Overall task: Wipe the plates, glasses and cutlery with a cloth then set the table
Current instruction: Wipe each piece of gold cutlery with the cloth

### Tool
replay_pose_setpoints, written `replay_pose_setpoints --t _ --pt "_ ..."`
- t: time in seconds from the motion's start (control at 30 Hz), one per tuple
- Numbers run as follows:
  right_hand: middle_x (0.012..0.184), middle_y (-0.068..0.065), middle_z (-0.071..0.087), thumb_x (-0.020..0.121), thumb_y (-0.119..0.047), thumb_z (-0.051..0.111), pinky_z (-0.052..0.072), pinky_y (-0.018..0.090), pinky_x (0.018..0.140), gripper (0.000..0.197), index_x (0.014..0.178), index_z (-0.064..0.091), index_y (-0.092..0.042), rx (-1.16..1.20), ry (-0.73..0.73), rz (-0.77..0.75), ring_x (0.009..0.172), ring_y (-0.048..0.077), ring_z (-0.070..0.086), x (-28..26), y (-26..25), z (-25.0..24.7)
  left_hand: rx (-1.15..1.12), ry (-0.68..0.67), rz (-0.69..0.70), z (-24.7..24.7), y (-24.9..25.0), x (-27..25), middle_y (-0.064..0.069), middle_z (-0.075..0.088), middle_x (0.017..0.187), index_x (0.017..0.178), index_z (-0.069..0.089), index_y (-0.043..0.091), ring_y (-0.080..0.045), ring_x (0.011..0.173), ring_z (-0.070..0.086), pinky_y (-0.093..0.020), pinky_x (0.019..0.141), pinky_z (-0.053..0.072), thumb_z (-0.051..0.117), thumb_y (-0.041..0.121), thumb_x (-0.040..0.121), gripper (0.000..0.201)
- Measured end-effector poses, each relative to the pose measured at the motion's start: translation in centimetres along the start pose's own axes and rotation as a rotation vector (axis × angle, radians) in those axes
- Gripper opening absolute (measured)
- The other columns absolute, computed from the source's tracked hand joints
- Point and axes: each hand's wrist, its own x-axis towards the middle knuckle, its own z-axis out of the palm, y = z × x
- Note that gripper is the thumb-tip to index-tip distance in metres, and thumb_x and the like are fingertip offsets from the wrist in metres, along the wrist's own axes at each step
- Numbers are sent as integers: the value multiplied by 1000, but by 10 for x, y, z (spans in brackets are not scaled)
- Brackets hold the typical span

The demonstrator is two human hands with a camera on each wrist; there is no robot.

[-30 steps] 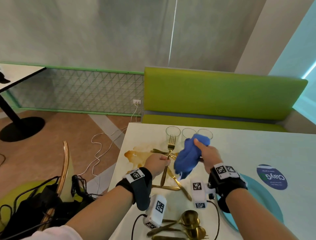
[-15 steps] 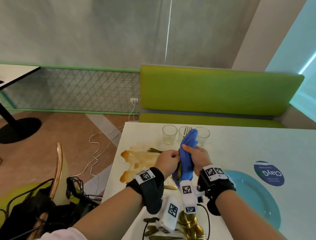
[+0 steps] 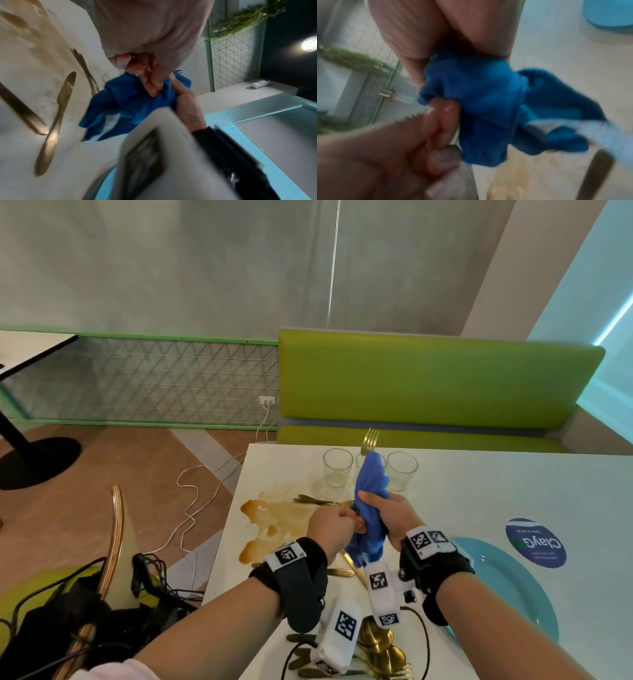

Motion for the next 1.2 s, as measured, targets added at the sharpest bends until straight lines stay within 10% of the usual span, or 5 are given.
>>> replay_pose_setpoints --t 0.17,0.37,0.63,0.93,1.2 --pt "76 13 64 85 -21 65 50 40 84 18 72 60 -10 -224 -32 29 82 30 59 -4 11 -7 136 -147 -8 -16 -1 3 6 61 70 65 64 23 -10 73 55 -22 69 41 65 11 85 23" --pt "64 11 70 88 -9 60 49 54 92 13 76 62 -3 -227 -174 11 79 36 65 -18 7 -6 -17 0 -56 -31 18 11 3 59 81 112 64 10 -11 75 51 -19 59 35 55 16 93 21" --pt "72 9 67 88 -18 62 51 37 88 21 68 59 -13 -475 -237 -47 71 22 63 -32 5 8 -205 99 -120 -17 12 10 -3 58 80 109 66 -6 -10 61 42 -20 51 33 59 6 88 26" --pt "91 14 64 86 -23 62 46 29 78 13 83 60 -11 -751 -243 -62 84 22 56 -37 0 1 -411 360 -124 -50 16 18 -15 62 118 116 62 -3 -27 112 54 -31 94 38 60 13 90 30" --pt "109 20 65 81 -51 59 47 45 97 61 111 58 3 -572 34 -8 106 35 61 -23 -8 -31 596 -181 35 -52 -57 -8 1 63 88 97 69 10 -10 81 54 -21 77 41 67 23 85 17"
